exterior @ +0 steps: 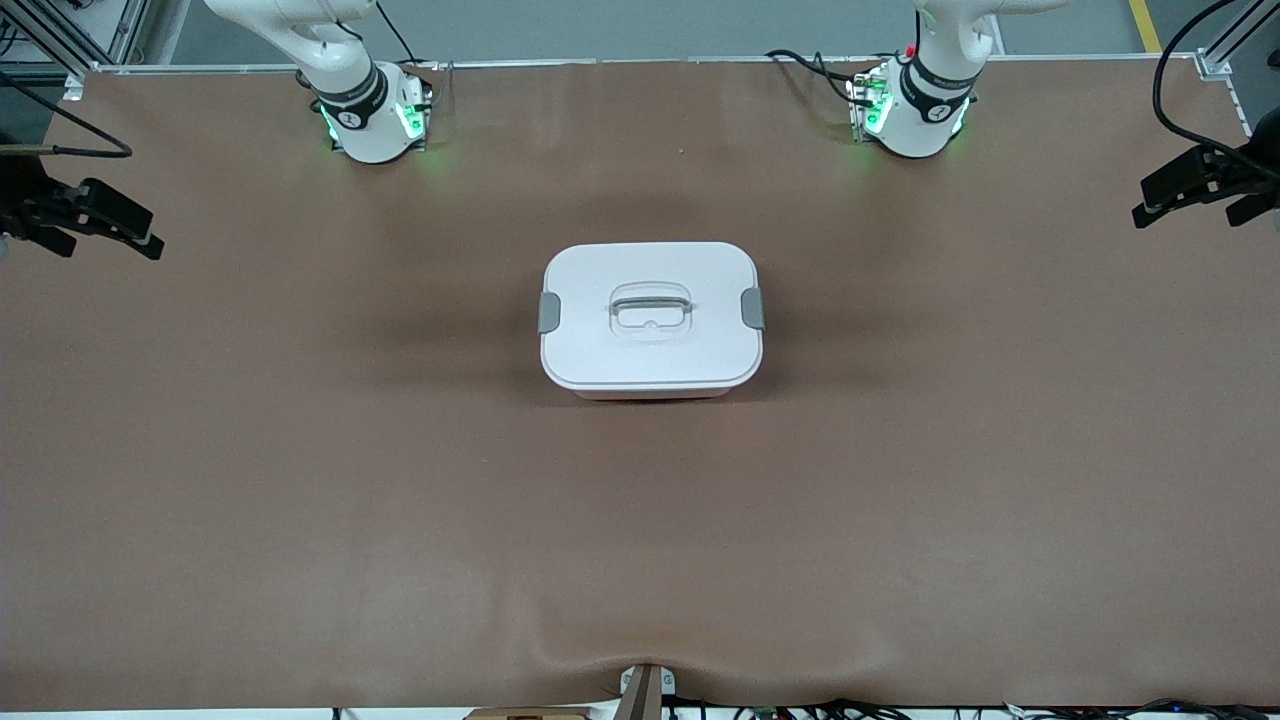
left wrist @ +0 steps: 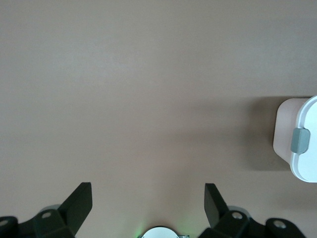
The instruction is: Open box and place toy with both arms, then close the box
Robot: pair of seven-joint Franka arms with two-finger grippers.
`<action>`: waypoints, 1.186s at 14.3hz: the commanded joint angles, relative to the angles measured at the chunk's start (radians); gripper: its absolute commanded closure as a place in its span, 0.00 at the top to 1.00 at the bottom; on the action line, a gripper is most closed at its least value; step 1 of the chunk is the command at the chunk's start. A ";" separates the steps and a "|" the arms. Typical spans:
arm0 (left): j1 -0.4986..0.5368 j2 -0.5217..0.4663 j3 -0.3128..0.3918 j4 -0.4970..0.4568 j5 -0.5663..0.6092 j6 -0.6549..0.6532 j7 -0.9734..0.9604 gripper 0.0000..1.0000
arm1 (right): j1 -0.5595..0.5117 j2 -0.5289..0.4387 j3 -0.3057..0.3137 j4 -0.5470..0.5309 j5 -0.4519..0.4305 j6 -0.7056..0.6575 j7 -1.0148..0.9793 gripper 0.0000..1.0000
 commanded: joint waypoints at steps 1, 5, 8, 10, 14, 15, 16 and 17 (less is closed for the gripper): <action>-0.006 0.009 -0.020 0.020 0.022 -0.002 -0.043 1.00 | 0.001 -0.002 0.000 0.009 0.003 -0.002 -0.007 1.00; -0.003 0.013 -0.022 0.018 0.019 -0.002 -0.049 1.00 | -0.003 -0.002 0.000 0.010 0.004 -0.001 -0.007 1.00; -0.006 0.018 -0.022 0.020 0.025 -0.002 -0.053 1.00 | -0.003 -0.002 -0.002 0.010 0.006 -0.001 -0.007 1.00; -0.004 0.024 -0.022 0.020 0.022 -0.002 -0.052 1.00 | -0.003 -0.002 -0.002 0.010 0.006 -0.001 -0.005 1.00; -0.007 0.032 -0.022 0.020 0.019 0.001 -0.055 1.00 | -0.005 -0.002 -0.002 0.009 0.006 -0.001 -0.007 1.00; -0.007 0.032 -0.022 0.020 0.020 0.001 -0.053 1.00 | -0.007 -0.002 -0.002 0.009 0.004 -0.002 -0.007 1.00; -0.007 0.030 -0.022 0.021 0.020 0.001 -0.053 1.00 | -0.007 -0.002 -0.002 0.009 0.004 -0.002 -0.007 1.00; -0.007 0.030 -0.022 0.020 0.020 0.001 -0.055 1.00 | -0.005 -0.002 -0.003 0.007 0.004 -0.002 -0.007 1.00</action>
